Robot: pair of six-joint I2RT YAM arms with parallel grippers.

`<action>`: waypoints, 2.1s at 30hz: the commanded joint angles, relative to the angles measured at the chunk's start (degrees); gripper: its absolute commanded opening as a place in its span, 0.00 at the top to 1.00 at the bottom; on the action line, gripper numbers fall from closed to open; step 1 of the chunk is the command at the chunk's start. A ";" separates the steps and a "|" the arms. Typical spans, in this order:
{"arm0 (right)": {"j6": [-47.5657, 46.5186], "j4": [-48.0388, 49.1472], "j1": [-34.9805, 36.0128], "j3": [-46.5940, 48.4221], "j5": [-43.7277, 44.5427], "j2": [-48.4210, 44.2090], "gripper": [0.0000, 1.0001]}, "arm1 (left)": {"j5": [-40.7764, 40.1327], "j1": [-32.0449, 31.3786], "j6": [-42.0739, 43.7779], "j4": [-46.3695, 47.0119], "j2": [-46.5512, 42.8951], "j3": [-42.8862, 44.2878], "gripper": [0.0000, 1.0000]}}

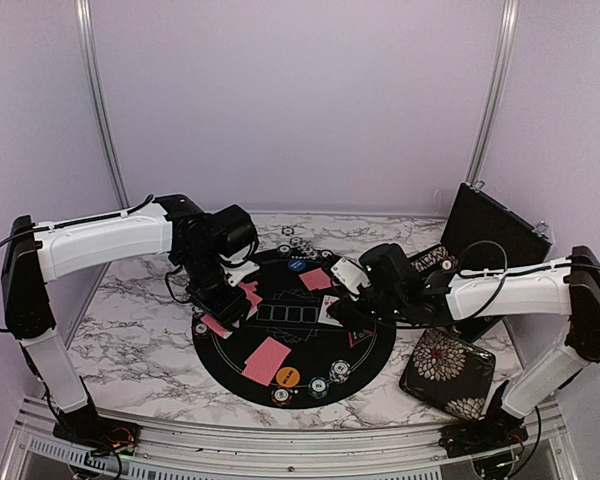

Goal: Distribute texas hold em gaming equipment
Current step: Flop the poker card in the community card area, then pick up the poker card from the face-down deck piles.

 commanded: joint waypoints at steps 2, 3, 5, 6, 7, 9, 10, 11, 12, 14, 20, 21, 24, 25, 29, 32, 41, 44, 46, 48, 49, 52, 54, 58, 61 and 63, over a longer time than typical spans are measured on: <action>15.04 0.51 -3.40 3.57 -15.61 -3.98 0.35 | 0.41 0.17 0.51 -0.49 -1.67 -0.03 0.56; 17.67 1.84 -4.29 3.74 -19.46 -4.11 0.35 | 0.42 0.16 0.50 -0.47 -1.63 0.02 0.56; 23.84 4.98 -5.98 4.31 -28.09 -3.74 0.35 | 0.46 0.13 0.52 -0.52 -1.55 0.03 0.56; 26.73 6.24 -6.72 4.71 -30.99 -3.20 0.35 | 0.45 0.09 0.51 -0.48 -1.58 0.07 0.56; 29.47 7.45 -7.42 5.15 -34.38 -2.11 0.35 | 0.47 0.08 0.52 -0.47 -1.50 0.11 0.56; 33.83 8.71 -8.24 6.58 -39.70 -0.14 0.37 | 0.42 -0.10 0.50 -0.49 -1.38 0.12 0.56; 36.23 9.67 -8.59 6.91 -41.76 0.68 0.38 | 0.43 -0.16 0.50 -0.47 -1.33 0.16 0.56; 39.13 11.93 -8.73 6.56 -43.87 1.40 0.38 | 0.40 -0.19 0.50 -0.49 -1.21 0.24 0.56; 42.83 15.79 -9.01 5.63 -46.37 2.20 0.39 | 0.32 -0.33 0.53 -0.46 -1.17 0.29 0.56; 50.89 23.31 -9.32 4.40 -50.26 4.43 0.44 | 0.28 -0.53 0.50 -0.47 -1.02 0.37 0.56; 63.95 35.40 -9.14 3.51 -56.58 11.45 0.50 | 0.19 -1.01 0.56 -0.51 -0.41 0.89 0.56; 64.48 35.50 -8.93 3.94 -56.86 12.28 0.51 | 0.20 -1.04 0.58 -0.55 -0.30 0.98 0.56; 66.63 37.26 -8.00 4.91 -57.33 14.51 0.55 | 0.23 -1.10 0.60 -0.53 -0.27 1.08 0.56; 67.81 38.48 -7.64 5.25 -57.78 15.52 0.56 | 0.27 -1.13 0.59 -0.55 -0.17 1.08 0.56; 71.54 42.53 -6.23 6.64 -58.59 18.71 0.60 | 0.41 -1.21 0.68 -0.64 0.09 1.35 0.56; 74.78 46.14 -5.60 7.41 -58.94 21.07 0.64 | 0.70 -1.29 0.68 -0.69 0.35 1.35 0.56; 79.54 50.36 -3.90 10.60 -59.36 24.90 0.71 | 0.40 -1.50 0.71 -0.60 0.52 1.35 0.56; 79.50 49.73 -3.56 11.26 -59.28 25.40 0.72 | 0.13 -1.55 0.68 -0.61 0.54 1.28 0.56; 79.78 49.84 -3.36 11.41 -59.27 25.70 0.73 | 0.11 -1.63 0.68 -0.54 0.55 1.18 0.56; 80.06 50.05 -3.29 11.58 -59.38 26.15 0.74 | 0.08 -1.59 0.69 -0.56 0.57 1.09 0.56; 80.12 50.05 -3.19 11.51 -59.39 26.38 0.75 | -0.03 -1.59 0.68 -0.60 0.52 1.08 0.56; 80.53 50.28 -3.18 10.97 -59.06 26.55 0.76 | -0.15 -1.64 0.73 -0.56 0.35 1.04 0.56; 80.68 50.45 -3.20 10.71 -58.84 26.64 0.77 | -0.16 -1.59 0.72 -0.56 0.19 0.85 0.56; 80.99 50.93 -3.24 10.14 -58.38 26.19 0.78 | -0.22 -1.59 0.68 -0.56 0.09 0.57 0.56; 80.95 51.00 -3.26 10.21 -58.41 25.64 0.77 | -0.20 -1.59 0.60 -0.53 0.04 0.56 0.56; 80.61 50.57 -3.29 10.39 -58.41 25.07 0.78 | -0.24 -1.59 0.60 -0.55 0.08 0.47 0.56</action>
